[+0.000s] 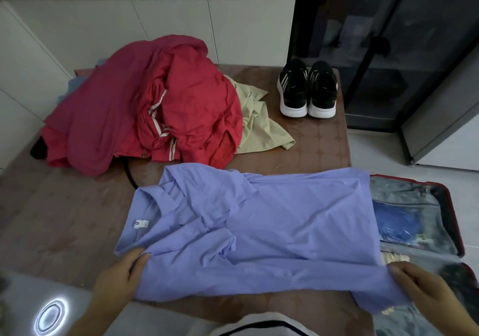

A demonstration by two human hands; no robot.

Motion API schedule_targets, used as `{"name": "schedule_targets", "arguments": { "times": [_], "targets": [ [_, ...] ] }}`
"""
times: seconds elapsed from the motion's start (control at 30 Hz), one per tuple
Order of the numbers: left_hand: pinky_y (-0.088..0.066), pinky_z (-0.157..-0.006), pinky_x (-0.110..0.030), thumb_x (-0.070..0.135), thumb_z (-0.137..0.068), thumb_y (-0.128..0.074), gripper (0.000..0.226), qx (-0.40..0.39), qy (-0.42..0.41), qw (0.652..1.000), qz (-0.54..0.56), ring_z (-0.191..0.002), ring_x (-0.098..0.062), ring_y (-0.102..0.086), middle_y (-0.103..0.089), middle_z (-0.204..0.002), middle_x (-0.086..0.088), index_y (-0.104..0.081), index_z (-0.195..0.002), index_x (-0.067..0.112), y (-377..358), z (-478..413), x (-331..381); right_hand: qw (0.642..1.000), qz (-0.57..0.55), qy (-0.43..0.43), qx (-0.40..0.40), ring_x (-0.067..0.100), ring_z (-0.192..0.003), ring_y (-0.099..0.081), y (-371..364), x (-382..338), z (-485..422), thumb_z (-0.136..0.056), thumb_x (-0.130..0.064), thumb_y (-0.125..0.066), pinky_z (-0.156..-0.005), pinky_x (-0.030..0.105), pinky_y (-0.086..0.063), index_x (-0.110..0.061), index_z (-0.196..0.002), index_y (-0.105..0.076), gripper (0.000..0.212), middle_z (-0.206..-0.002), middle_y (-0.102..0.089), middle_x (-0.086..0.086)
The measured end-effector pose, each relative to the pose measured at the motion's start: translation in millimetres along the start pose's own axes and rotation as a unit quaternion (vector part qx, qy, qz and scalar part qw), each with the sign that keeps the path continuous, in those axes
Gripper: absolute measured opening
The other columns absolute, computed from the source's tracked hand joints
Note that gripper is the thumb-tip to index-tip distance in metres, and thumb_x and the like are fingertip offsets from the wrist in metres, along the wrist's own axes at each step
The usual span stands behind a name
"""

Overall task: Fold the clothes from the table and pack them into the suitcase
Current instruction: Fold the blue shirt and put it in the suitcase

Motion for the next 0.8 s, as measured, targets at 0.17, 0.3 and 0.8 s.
{"name": "schedule_targets", "arguments": {
  "times": [0.17, 0.3, 0.8],
  "targets": [
    [-0.040, -0.047, -0.022, 0.048, -0.081, -0.062, 0.023, -0.066, -0.055, 0.992, -0.093, -0.046, -0.024, -0.060, -0.057, -0.054, 0.004, -0.048, -0.085, 0.030, -4.2, -7.4, 0.2, 0.991, 0.112, -0.038, -0.061, -0.004, -0.069, -0.060, -22.3, 31.2, -1.3, -0.067, 0.000, -0.081, -0.065, 0.004, -0.042, -0.063, -0.087, -0.058, 0.070, -0.082, -0.063, -0.034],
    [-0.048, -0.061, -0.027, 0.034, -0.077, -0.075, 0.032, -0.029, -0.078, 0.996, 0.027, -0.068, -0.004, -0.059, -0.061, -0.079, 0.012, -0.052, -0.097, 0.041, -6.5, -18.5, 42.0, 0.996, 0.037, -0.073, -0.037, -0.002, -0.063, -0.060, -13.9, 18.2, 6.4, -0.069, -0.024, -0.084, -0.062, 0.010, -0.045, -0.052, -0.079, -0.065, 0.036, -0.066, -0.067, -0.018],
    [-0.040, -0.056, -0.035, 0.023, -0.096, -0.051, 0.015, -0.065, -0.095, 0.991, 0.063, -0.076, -0.034, -0.063, -0.064, -0.080, -0.007, -0.045, -0.082, 0.026, -60.9, -52.8, 81.8, 0.995, -0.087, -0.020, 0.051, 0.001, -0.051, -0.055, 33.5, -70.6, 28.9, -0.082, 0.013, -0.058, -0.051, 0.010, -0.043, -0.012, -0.067, -0.065, 0.031, -0.057, -0.065, -0.005]
  ]
}}
Point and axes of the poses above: each hand's wrist, its own z-axis away from the middle knuckle, its own y-axis out of the back of the hand, x = y × z, the point moved 10 cm from there along -z, towards the middle knuckle
